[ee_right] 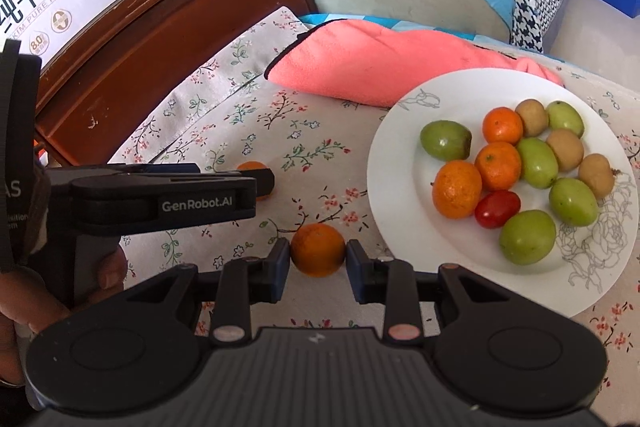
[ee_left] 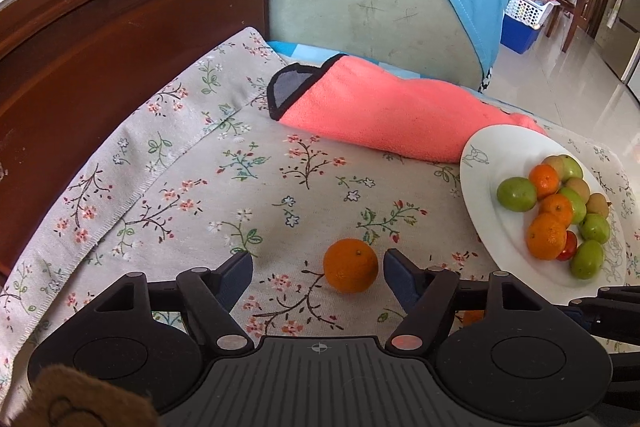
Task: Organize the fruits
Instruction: 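Close the left tool on the last orange while the right tool holds its orange, then carry both oranges onto the white plate and open both tools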
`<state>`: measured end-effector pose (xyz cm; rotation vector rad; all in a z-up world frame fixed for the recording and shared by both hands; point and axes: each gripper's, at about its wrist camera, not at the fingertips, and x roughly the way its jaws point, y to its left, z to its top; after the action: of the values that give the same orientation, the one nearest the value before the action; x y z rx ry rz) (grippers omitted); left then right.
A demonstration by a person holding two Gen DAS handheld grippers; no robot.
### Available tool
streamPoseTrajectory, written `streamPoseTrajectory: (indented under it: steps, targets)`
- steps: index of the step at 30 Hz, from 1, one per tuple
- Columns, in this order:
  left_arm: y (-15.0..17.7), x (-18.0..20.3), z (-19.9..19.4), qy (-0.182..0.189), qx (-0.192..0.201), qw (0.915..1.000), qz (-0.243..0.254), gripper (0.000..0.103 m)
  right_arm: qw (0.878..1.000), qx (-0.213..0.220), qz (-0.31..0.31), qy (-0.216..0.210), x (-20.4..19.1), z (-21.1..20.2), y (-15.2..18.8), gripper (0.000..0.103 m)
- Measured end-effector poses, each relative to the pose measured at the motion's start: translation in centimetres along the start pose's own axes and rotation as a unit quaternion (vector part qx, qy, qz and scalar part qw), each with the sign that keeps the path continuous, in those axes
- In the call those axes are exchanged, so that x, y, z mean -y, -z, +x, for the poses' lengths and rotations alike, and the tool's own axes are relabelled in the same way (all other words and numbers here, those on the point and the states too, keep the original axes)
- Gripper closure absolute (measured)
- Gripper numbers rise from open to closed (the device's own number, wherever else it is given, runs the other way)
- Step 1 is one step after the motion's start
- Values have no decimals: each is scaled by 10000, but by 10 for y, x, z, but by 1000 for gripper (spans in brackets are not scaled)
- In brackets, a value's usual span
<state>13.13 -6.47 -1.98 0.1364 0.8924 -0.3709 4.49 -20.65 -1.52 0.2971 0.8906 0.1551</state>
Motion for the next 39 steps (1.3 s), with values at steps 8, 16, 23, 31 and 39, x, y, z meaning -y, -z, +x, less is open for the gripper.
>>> streamPoseTrajectory:
  steps: [8, 16, 23, 31, 39]
  targets:
    - [6, 3, 5, 84, 20, 9999, 110, 62, 10000, -13, 7, 10, 0, -1, -1, 72]
    - [6, 5, 1, 50, 152, 9998, 130, 75, 10000, 13, -3, -15, -1, -1, 0, 72]
    - [-3, 8, -13, 133, 432, 9989, 95, 75, 9997, 211, 25, -84, 1, -14, -5, 72]
    - [-17, 19, -32, 345, 801, 9962, 10, 75, 9959, 805, 407, 63, 27, -48, -24, 72]
    - [-22, 42, -34, 688, 919, 9933, 130, 75, 9854, 1401, 917, 298, 64, -78, -43, 72]
